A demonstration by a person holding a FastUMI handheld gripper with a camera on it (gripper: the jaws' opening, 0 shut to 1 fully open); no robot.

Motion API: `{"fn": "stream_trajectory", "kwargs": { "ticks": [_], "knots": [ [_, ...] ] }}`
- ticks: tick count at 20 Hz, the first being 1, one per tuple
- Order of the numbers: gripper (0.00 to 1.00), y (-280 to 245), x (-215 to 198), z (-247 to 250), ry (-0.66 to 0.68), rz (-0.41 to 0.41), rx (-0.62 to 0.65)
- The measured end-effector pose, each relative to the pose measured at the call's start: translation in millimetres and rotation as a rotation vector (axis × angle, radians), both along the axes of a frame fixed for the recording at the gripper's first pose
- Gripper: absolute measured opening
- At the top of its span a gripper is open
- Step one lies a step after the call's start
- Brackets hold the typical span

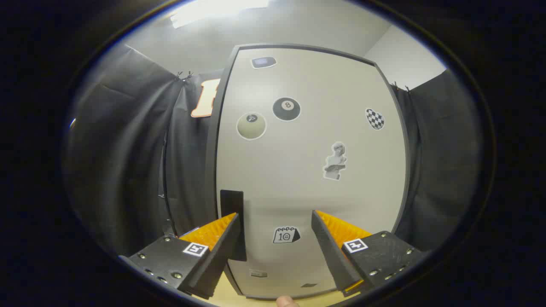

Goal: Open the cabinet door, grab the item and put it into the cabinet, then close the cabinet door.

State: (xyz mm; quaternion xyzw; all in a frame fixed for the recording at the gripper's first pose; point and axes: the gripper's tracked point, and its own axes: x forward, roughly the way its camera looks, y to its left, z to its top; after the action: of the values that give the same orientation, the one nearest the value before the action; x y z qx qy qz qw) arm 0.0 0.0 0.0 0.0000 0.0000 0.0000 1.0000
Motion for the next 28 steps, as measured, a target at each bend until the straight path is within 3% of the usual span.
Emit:
{"fn": "stream_trajectory", "kwargs": {
  "ticks": [28],
  "knots": [
    [1.00,2.7,-6.3,-2.7,-0.010,0.017,-0.035]
  ]
}}
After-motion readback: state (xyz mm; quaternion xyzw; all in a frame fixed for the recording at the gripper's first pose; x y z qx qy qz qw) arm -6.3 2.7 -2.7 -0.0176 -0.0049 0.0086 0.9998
